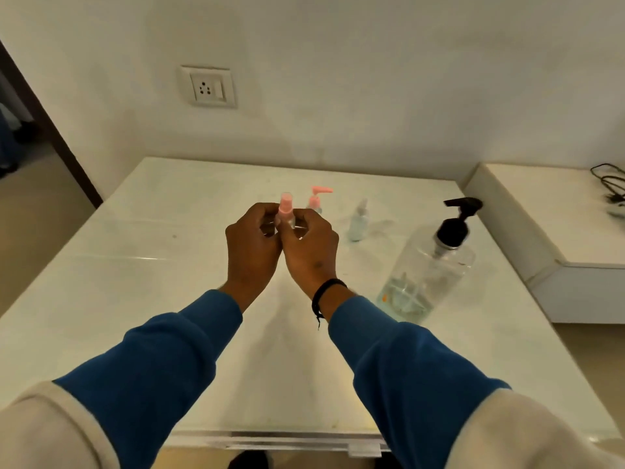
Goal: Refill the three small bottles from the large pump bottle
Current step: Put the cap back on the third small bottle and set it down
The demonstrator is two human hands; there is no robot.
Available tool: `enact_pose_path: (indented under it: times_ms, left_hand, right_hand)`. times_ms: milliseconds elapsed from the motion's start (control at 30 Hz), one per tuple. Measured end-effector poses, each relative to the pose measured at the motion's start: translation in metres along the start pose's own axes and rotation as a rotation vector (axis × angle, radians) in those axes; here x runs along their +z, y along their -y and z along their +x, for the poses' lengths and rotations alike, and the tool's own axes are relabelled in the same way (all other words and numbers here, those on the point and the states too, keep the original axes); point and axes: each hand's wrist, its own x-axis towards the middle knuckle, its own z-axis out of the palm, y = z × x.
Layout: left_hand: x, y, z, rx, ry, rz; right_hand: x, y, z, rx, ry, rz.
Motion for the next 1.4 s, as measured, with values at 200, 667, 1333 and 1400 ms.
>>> enact_pose_path:
  times_ms: [200,667,1333,1400]
  left_hand:
    - [0.025,0.054,0.024,-0.071,0.012,0.031]
    - [0.033,0.088,0.048,-0.113,-0.074,-0.009]
    - [0.031,0.090,0.052,-0.149,-0.085,0.078]
    - [0.030,0.090,0.049,-0.176,-0.077,0.071]
  right_hand:
    - [0.035,-0.037,0.035,0.032,-0.003,0.020]
    - [0.074,-0.046,0.067,0.045,0.001,0.057]
    - [0.076,-0.038,0.069,0.076,0.036,0.007]
    - [0.075,-0.038,0.067,0.076,0.042,-0.009]
